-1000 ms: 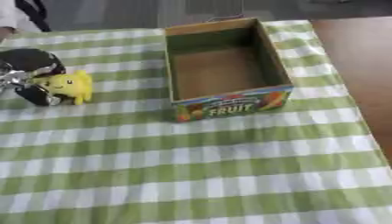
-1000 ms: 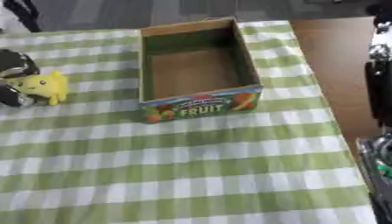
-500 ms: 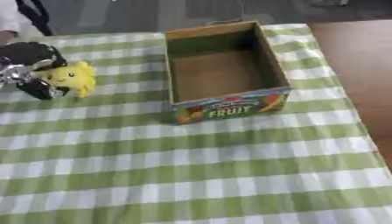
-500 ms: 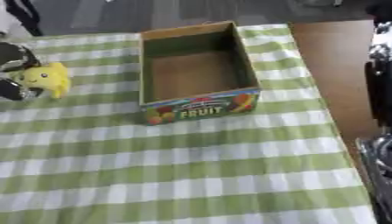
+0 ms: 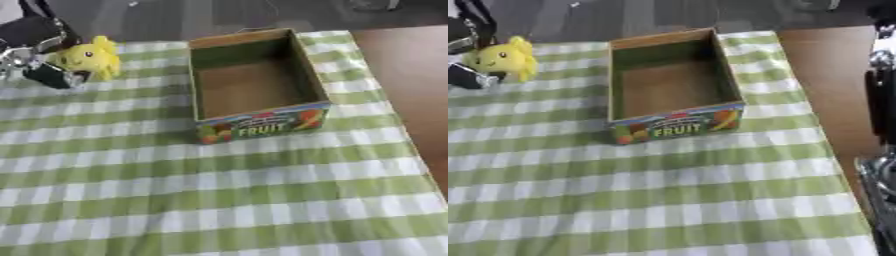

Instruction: Pick up objects on the table and place them in the box.

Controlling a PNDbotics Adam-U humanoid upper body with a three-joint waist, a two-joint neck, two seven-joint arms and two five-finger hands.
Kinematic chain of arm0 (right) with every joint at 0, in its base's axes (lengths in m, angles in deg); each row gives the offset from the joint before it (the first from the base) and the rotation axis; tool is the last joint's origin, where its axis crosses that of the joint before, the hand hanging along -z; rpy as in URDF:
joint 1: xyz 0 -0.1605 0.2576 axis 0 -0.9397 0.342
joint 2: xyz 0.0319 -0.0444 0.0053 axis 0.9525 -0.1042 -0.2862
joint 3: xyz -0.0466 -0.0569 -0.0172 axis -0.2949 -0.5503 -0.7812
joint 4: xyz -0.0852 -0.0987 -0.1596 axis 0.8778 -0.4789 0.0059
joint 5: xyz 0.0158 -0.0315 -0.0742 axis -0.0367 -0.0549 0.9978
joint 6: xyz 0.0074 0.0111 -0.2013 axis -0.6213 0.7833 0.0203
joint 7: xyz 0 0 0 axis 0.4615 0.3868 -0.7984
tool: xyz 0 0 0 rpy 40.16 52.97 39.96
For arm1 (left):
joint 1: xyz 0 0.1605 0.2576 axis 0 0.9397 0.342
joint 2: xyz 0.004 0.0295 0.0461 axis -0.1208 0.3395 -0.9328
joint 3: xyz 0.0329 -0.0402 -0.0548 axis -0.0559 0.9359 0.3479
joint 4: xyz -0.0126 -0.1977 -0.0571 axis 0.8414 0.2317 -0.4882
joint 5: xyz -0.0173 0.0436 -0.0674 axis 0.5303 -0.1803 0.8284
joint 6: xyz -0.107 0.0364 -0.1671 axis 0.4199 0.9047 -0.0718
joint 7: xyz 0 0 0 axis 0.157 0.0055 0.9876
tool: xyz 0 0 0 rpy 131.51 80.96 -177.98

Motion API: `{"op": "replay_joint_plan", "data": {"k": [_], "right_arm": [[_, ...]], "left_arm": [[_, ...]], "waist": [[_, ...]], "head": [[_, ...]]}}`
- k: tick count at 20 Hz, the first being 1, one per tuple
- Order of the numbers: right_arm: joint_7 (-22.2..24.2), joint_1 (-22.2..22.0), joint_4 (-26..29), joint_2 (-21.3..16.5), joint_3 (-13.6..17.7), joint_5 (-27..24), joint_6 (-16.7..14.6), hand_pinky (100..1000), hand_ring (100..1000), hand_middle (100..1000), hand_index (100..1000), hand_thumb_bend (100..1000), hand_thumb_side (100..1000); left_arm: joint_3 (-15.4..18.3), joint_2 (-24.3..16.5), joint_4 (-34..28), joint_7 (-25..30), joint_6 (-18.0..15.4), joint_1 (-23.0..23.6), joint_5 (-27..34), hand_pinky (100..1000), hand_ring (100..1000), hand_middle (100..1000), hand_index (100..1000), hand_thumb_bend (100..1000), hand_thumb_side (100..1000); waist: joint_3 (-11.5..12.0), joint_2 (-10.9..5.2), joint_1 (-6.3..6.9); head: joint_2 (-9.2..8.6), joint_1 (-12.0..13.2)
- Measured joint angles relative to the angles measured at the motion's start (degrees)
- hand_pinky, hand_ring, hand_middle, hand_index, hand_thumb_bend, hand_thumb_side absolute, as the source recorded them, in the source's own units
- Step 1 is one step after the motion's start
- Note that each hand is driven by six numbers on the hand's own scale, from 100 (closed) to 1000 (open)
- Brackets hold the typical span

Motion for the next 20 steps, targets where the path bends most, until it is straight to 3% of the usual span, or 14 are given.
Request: {"op": "replay_joint_plan", "data": {"k": [12, 20], "right_arm": [[0.5, 0.34, 0.0, 0.29, -0.04, -0.35, -0.3, 791, 850, 618, 873, 100, 833], [0.8, 1.33, 0.0, 0.4, -0.22, -0.51, -0.54, 791, 850, 618, 873, 100, 828]], "left_arm": [[-1.8, 9.17, -3.07, -0.87, 1.85, -7.48, 0.93, 720, 609, 449, 498, 100, 296], [-2.82, 14.48, -3.02, -3.84, 3.6, -8.59, 1.05, 714, 595, 438, 496, 100, 299]], "waist": [[-0.87, -0.26, 0.03], [-2.76, 0.02, 0.86]], "head": [[0.47, 0.68], [0.33, 1.71]]}}
